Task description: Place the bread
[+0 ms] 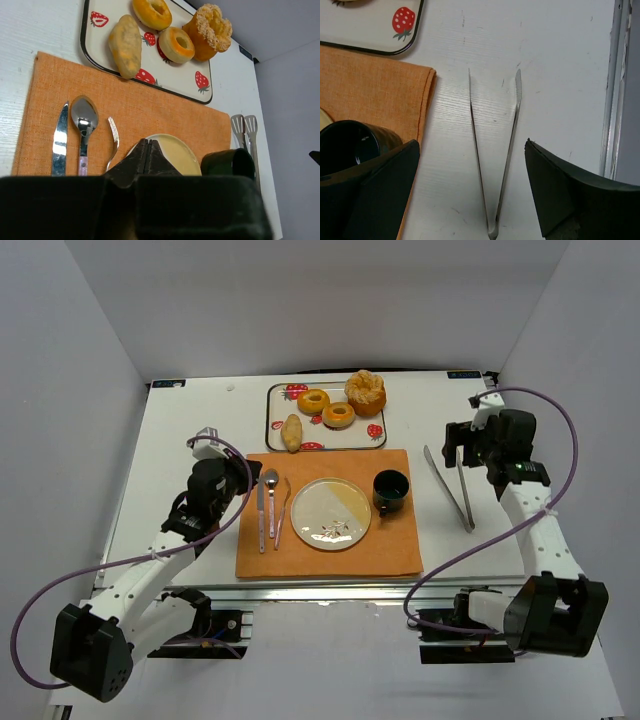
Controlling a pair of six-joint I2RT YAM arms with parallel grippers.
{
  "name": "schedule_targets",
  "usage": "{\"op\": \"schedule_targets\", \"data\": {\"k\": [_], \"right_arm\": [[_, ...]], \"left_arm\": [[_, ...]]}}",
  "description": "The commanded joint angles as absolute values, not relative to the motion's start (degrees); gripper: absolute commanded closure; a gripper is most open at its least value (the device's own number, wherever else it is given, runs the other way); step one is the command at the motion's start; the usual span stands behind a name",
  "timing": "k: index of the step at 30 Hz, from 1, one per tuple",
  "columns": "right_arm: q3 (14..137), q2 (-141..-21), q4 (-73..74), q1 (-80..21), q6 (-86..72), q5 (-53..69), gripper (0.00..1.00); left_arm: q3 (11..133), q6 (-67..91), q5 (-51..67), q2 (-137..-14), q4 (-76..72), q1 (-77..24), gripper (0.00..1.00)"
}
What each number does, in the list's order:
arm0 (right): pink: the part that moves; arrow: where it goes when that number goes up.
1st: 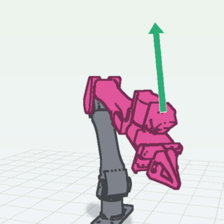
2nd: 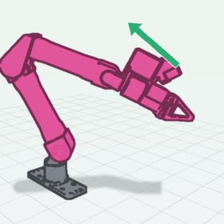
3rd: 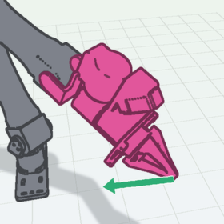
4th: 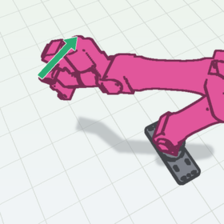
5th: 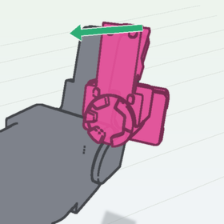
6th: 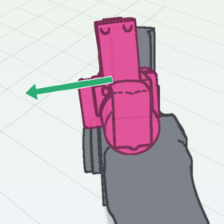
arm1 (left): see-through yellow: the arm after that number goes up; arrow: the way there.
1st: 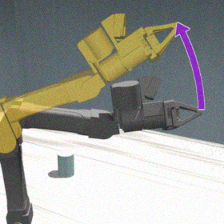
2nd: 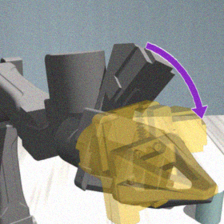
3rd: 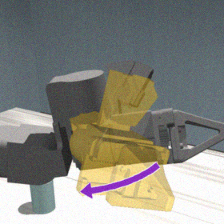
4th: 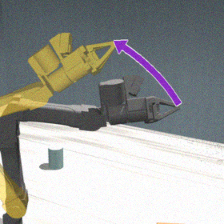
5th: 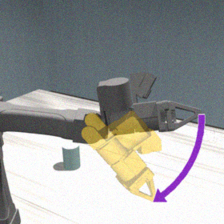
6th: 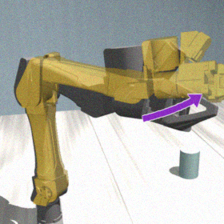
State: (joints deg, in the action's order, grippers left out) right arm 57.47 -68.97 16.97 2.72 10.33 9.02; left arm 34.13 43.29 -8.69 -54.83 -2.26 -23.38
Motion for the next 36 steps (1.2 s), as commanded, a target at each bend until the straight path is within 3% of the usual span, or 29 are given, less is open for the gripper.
{"op": "schedule_targets", "data": {"k": [1,3,4,5,6,8,9,10,11,14,16,17,18,19,22,23,25,27,36], "right_arm": [[55.3,-64.2,14.5,3.0,14.1,12.4,0.11],[53.8,-61.2,18.2,3.3,28.1,25.3,0.22],[52.5,-60.5,18.5,3.3,32.1,29.0,0.63],[51.4,-60.4,15.2,3.3,29.1,29.3,0.92],[51.0,-61.6,15.1,3.3,27.5,29.4,1.0],[51.2,-63.5,17.0,3.3,25.8,30.2,1.0],[51.1,-65.5,17.2,3.3,24.7,29.7,0.58],[51.2,-66.6,17.4,3.3,23.9,27.3,0.26],[51.3,-67.8,17.6,3.3,22.9,25.2,0.11],[52.9,-73.0,17.8,3.3,18.6,16.4,0.11],[53.3,-76.0,15.9,3.3,14.3,9.3,0.11],[53.7,-76.8,15.4,3.3,13.6,6.8,0.11],[53.4,-78.1,14.2,3.3,12.8,4.3,0.11],[53.3,-79.0,13.1,3.3,11.7,1.3,0.11],[54.1,-83.6,13.4,3.1,11.0,-3.5,0.13],[54.6,-84.6,14.1,3.1,11.0,-4.3,0.14],[54.4,-86.7,13.7,3.1,11.6,-4.7,0.15],[53.5,-88.3,12.4,3.1,13.4,-4.2,0.16],[53.2,-94.7,17.1,4.4,22.2,5.3,0.22]], "left_arm": [[36.0,42.5,-6.8,-53.8,-4.2,-23.3,1.0],[35.7,42.4,-6.9,-53.0,-3.6,-23.3,1.0],[35.5,42.4,-6.9,-52.7,-3.4,-23.3,0.98],[35.4,42.2,-7.2,-52.0,-2.5,-23.3,0.82],[35.3,42.2,-7.8,-51.6,-2.0,-23.3,0.45],[34.6,42.1,-8.3,-50.0,-1.1,-23.3,0.25],[34.2,42.4,-9.0,-49.4,-1.1,-23.3,0.18],[33.8,42.5,-9.1,-48.7,-1.1,-23.3,0.17],[32.8,42.6,-9.2,-48.0,-1.1,-23.3,0.17],[31.9,43.1,-9.8,-45.8,-0.4,-23.3,0.19],[30.5,43.8,-9.8,-44.2,-0.4,-23.3,0.28],[29.8,43.9,-9.4,-43.8,-0.9,-23.3,0.7],[28.8,44.6,-9.4,-43.4,-0.9,-23.3,0.95],[28.4,44.9,-9.3,-43.2,-1.0,-23.3,1.0],[28.3,45.0,-8.0,-44.4,-1.2,-23.3,0.98],[28.6,44.7,-7.8,-44.8,-0.7,-23.3,0.67],[29.4,44.1,-8.1,-45.4,-0.4,-23.3,0.46],[29.6,43.9,-8.3,-45.7,-0.4,-23.3,0.4],[28.8,44.6,-9.7,-44.1,-0.4,-23.3,0.39]]}}
